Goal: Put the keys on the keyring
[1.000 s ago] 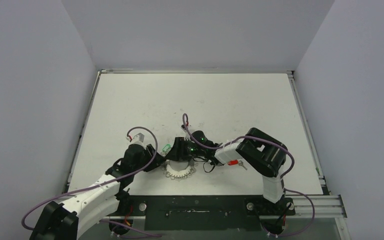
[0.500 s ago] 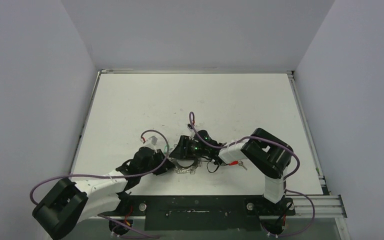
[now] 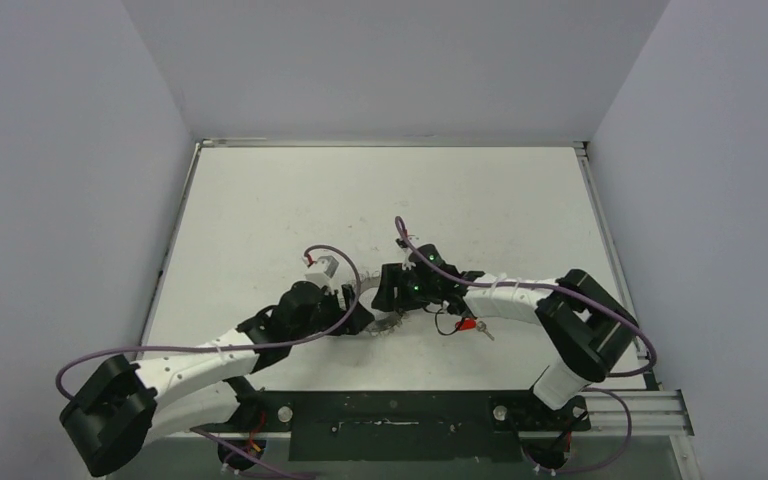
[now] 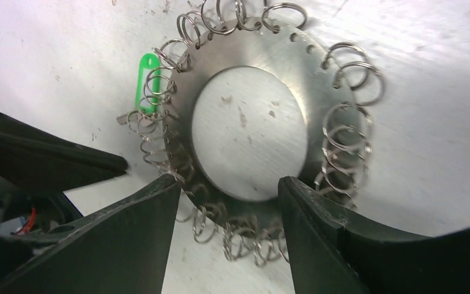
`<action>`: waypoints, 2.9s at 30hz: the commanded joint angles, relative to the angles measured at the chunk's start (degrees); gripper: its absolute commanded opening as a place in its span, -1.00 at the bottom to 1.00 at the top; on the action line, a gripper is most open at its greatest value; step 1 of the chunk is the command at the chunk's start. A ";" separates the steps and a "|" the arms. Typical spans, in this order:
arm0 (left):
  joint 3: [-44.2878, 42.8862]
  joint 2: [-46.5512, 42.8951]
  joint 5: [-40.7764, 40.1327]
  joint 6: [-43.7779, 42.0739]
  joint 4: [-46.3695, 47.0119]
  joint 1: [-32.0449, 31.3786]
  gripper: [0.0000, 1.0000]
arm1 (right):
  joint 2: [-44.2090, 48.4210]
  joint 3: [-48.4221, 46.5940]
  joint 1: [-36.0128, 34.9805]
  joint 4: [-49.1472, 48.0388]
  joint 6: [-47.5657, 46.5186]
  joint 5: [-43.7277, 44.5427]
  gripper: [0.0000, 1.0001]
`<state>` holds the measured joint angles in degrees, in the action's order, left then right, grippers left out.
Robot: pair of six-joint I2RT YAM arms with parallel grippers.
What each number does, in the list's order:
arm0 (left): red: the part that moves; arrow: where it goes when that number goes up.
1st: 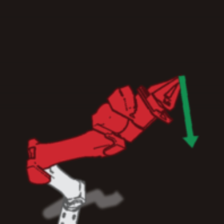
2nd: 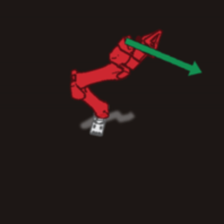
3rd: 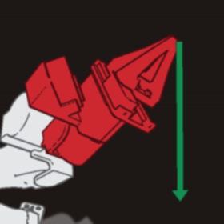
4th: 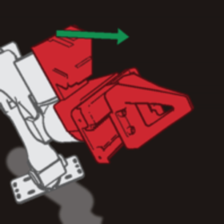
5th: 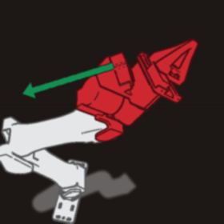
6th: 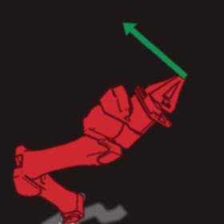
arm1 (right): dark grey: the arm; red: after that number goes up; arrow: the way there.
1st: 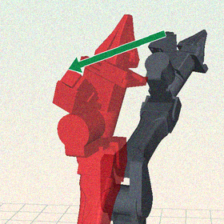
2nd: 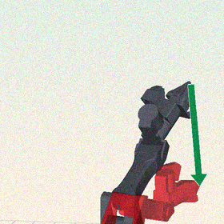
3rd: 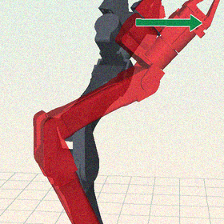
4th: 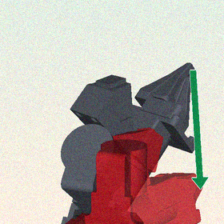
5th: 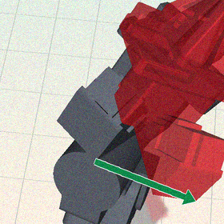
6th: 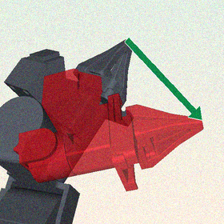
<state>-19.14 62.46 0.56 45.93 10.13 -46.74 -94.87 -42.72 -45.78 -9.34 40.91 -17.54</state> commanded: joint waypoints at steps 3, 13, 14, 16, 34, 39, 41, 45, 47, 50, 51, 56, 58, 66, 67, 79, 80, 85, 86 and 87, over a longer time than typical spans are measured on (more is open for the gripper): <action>-0.42 -15.68 -5.76 -8.45 -9.79 2.70 0.31 | 9.14 -0.75 2.66 10.59 -11.41 1.91 0.23; 1.57 -27.12 -13.29 -16.17 -19.87 3.98 0.23 | 6.21 -5.42 -0.80 15.11 -18.83 -0.22 0.19; 1.22 -26.78 -13.76 -16.62 -20.37 3.94 0.23 | 5.00 -6.81 -2.36 16.10 -19.30 0.66 0.19; 0.71 -25.99 -14.16 -17.87 -20.63 3.99 0.21 | 2.32 -10.12 -5.32 17.86 -20.80 2.32 0.18; 2.38 -27.21 -12.02 -26.36 -15.50 3.93 0.18 | -5.64 -11.67 -10.98 25.63 -27.59 -0.96 -0.25; 6.92 -30.40 -2.78 -35.11 -5.30 3.79 0.15 | -2.20 -9.71 -10.38 30.18 -29.56 2.06 -0.22; 8.97 -31.30 3.47 -40.23 -1.02 3.75 0.14 | -0.75 -8.98 -9.65 30.99 -29.93 2.55 -0.19; 11.55 -31.59 13.23 -49.63 4.69 3.31 0.14 | 3.70 -7.50 -6.13 30.64 -29.34 0.06 -0.04; 12.47 -30.87 16.03 -53.86 6.51 2.92 0.14 | 6.45 -6.50 -4.29 29.28 -28.63 -1.99 0.03; 12.97 -29.15 19.41 -60.45 7.95 1.96 0.11 | 10.03 -5.27 -1.56 28.07 -27.76 -4.99 0.09; 12.98 -28.37 20.03 -62.14 7.99 1.58 0.10 | 10.72 -5.05 -0.87 27.85 -27.47 -5.67 0.11; 12.79 -23.29 22.28 -72.33 8.42 -0.83 0.02 | 12.56 -4.21 0.92 26.68 -26.62 -8.20 0.14; 12.24 -20.76 21.92 -75.39 8.68 -1.92 0.00 | 12.82 -3.92 1.10 26.29 -26.36 -8.41 0.15; 9.65 -10.25 17.20 -84.53 10.68 -6.85 -0.22 | 12.42 -3.17 1.52 25.42 -25.95 -9.08 0.17; 9.02 -8.97 16.60 -85.57 10.53 -7.47 -0.29 | 12.39 -3.12 1.56 25.43 -25.96 -9.20 0.17; 7.07 -1.64 12.25 -87.50 13.12 -9.42 -0.53 | 12.28 -2.46 1.97 25.65 -26.18 -9.44 0.18; 6.78 -1.33 12.35 -87.50 12.82 -9.42 -0.54 | 12.19 -2.52 2.00 25.69 -26.21 -9.51 0.18; 5.33 1.01 13.14 -87.80 11.40 -9.62 -0.61 | 12.43 -2.67 2.01 25.60 -26.18 -9.68 0.18; 4.96 1.51 13.09 -87.70 11.32 -9.64 -0.62 | 12.44 -2.68 2.01 25.60 -26.22 -9.76 0.18; 4.76 1.93 13.09 -87.59 11.21 -9.72 -0.66 | 12.55 -2.64 2.05 25.72 -26.23 -9.71 0.18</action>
<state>-11.22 62.96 13.32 -41.19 20.14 -55.96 -83.64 -45.84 -44.23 18.44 14.37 -26.46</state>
